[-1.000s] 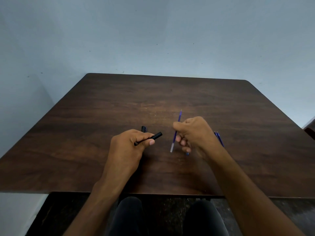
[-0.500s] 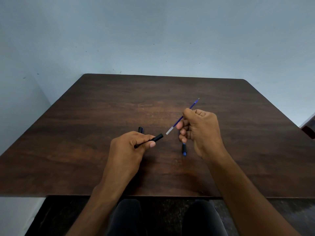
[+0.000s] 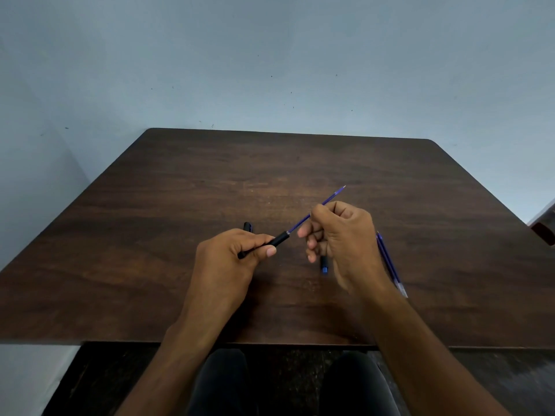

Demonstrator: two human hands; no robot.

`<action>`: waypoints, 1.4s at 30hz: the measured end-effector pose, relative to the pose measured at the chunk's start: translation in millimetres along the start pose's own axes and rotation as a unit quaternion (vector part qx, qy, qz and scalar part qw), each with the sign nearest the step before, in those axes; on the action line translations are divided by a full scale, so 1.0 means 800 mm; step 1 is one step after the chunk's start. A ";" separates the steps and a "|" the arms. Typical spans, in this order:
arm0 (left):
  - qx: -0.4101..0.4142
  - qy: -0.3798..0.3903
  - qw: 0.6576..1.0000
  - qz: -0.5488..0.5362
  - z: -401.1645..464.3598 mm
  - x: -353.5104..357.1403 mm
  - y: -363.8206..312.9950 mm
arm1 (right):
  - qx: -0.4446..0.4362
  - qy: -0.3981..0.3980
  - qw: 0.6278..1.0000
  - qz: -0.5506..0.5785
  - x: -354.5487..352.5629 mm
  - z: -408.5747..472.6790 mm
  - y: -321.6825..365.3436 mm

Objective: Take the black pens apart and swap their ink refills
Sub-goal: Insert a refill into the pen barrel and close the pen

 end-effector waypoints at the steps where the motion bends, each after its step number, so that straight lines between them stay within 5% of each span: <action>1: -0.001 -0.002 1.000 0.001 0.000 -0.001 0.001 | 0.000 0.002 1.000 -0.006 0.000 -0.001 -0.002; 20: 0.015 -0.006 1.000 0.025 0.005 0.002 0.004 | 0.026 0.067 0.997 -0.010 0.006 -0.007 -0.033; 42: 0.031 -0.018 0.999 0.034 0.010 0.003 -0.005 | 0.002 0.022 0.999 0.026 -0.016 -0.004 -0.017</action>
Point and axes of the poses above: each hand's wrist, its own z-axis towards the middle knuckle, its own x-axis out of the palm, y = z × x, the point moved 5 cm from there along z, towards the middle knuckle, and after that the axes turned 4 degrees about z, right-handed, at the moved point
